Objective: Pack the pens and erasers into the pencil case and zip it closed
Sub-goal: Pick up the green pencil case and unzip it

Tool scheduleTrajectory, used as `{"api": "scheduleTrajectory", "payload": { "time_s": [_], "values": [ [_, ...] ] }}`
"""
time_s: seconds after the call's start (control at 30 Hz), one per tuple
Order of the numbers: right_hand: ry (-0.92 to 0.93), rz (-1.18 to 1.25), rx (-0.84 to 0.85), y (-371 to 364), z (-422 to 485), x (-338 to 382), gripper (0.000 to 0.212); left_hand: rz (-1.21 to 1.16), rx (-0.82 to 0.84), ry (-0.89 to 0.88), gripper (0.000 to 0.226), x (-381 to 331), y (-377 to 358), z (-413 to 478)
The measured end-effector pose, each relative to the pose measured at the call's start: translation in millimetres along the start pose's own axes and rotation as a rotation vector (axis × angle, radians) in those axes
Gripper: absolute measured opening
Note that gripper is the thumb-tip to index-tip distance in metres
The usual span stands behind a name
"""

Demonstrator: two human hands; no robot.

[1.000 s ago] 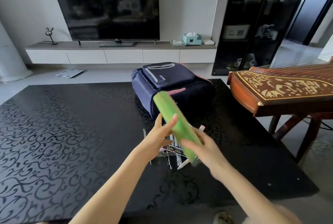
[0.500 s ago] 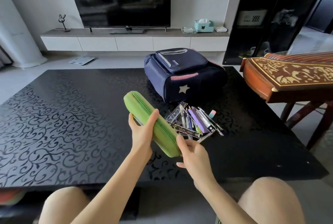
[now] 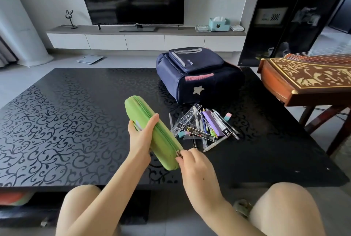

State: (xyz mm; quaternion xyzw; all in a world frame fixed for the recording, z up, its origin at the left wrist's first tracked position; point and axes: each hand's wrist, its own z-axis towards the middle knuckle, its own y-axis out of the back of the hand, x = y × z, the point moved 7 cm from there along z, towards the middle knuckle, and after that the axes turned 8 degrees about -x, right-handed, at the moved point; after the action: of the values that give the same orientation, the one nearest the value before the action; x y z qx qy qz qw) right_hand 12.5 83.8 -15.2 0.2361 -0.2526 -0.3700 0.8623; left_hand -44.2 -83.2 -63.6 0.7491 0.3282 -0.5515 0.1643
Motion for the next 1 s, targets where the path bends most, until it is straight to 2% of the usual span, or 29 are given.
{"api": "scheduleTrajectory", "payload": {
  "time_s": [0.13,0.17,0.23,0.27,0.33,0.37,0.43,0.57,0.63,0.67,0.73,0.8,0.87,0.93,1.0],
  "values": [
    [0.263,-0.053,0.095,9,6,15,0.028,0.292,0.197,-0.043,0.052,-10,-8,-10],
    [0.249,-0.020,0.118,8,12,13,0.030,0.369,0.259,-0.078,0.047,-13,-13,-15],
    [0.086,0.124,0.157,2,30,0,0.033,0.468,0.405,-0.086,0.039,-12,-24,-26],
    [-0.024,0.199,0.159,-1,40,-10,0.035,0.456,0.490,-0.028,0.040,-7,-28,-32],
    [-0.210,0.300,0.114,-5,54,-27,0.036,0.332,0.617,0.227,0.066,9,-34,-42],
    [-0.264,0.328,0.079,-6,59,-34,0.032,0.242,0.656,0.322,0.078,15,-34,-47],
    [-0.257,0.337,0.056,-6,64,-37,0.028,0.070,0.749,0.401,0.079,20,-39,-55],
    [-0.147,0.360,0.178,-9,56,-23,0.027,0.090,0.888,0.322,0.057,14,-38,-67],
    [-0.175,0.343,0.205,-7,59,-31,0.025,0.252,0.922,0.174,0.063,9,-33,-63],
    [-0.229,0.287,0.195,-7,64,-45,0.026,0.355,0.933,0.104,0.073,9,-29,-61],
    [-0.459,0.213,0.203,-8,75,-90,0.032,0.493,0.942,0.020,0.092,10,-20,-59],
    [-0.779,0.396,0.288,-21,70,-128,0.036,0.529,0.996,-0.041,0.098,7,-16,-65],
    [-1.028,0.533,0.469,-44,48,-143,0.029,0.500,1.105,-0.105,0.092,0,-18,-81],
    [-1.176,0.653,0.682,-63,18,-134,0.026,0.397,1.213,-0.119,0.082,-7,-21,-99],
    [-1.388,0.846,0.725,-71,-6,-118,0.021,0.270,1.200,-0.075,0.075,-8,-20,-102]
  ]
}}
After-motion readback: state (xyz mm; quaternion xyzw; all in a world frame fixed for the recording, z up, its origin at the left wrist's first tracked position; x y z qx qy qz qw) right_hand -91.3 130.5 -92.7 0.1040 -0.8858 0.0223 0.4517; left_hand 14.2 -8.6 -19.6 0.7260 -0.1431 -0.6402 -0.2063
